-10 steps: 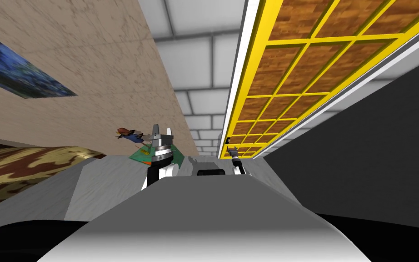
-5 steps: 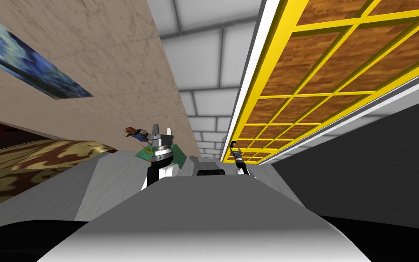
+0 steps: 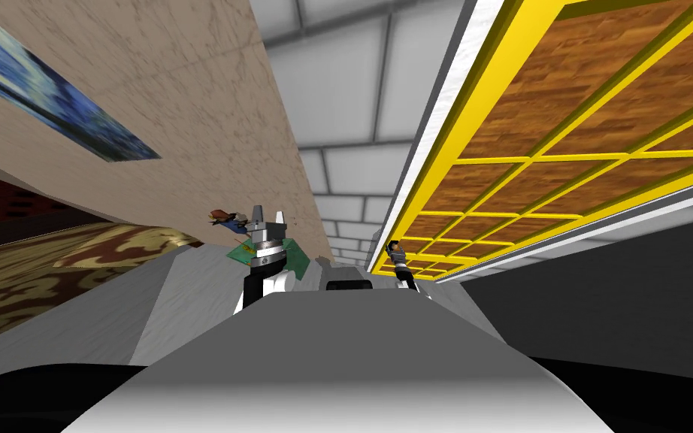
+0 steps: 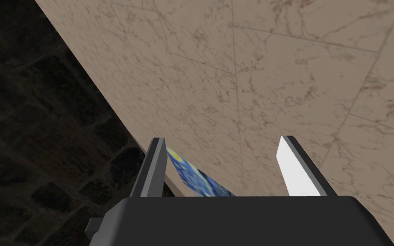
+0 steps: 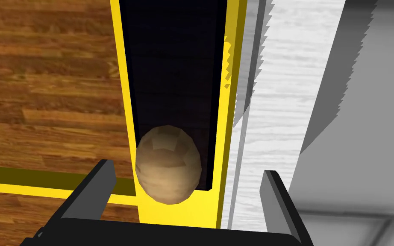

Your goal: Pull the door open

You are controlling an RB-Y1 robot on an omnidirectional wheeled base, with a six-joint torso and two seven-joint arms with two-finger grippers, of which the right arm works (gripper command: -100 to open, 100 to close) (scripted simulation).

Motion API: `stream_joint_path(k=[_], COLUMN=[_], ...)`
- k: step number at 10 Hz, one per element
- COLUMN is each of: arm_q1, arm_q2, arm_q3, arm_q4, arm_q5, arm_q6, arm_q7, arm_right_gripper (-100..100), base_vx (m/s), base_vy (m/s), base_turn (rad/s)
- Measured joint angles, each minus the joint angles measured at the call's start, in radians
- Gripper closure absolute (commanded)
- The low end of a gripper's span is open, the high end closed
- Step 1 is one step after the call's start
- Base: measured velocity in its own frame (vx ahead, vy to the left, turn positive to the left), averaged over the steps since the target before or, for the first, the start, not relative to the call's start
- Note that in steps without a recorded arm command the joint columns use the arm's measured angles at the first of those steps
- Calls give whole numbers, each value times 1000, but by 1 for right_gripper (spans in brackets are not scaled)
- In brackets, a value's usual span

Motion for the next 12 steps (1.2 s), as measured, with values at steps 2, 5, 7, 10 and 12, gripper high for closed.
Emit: stream_joint_path(k=[2, 5, 7, 10, 12], arm_q1=[-9, -7, -7, -7, -9], arm_q2=[-4, -6, -6, -9, -10], arm_q3=[-2, -5, -4, -4, -2], arm_q4=[19, 18, 18, 20, 22], arm_q5=[-2, -3, -3, -6, -11], arm_q6=[-10, -7, -6, -5, -6], arm_q7=[-4, -3, -3, -31, -71], arm_right_gripper=[100, 100, 100, 100, 100], base_vx=[8, -5, 0, -14, -20], base_vy=[-1, -6, 0, -9, -9], base_turn=[-3, -3, 0, 23, 28])
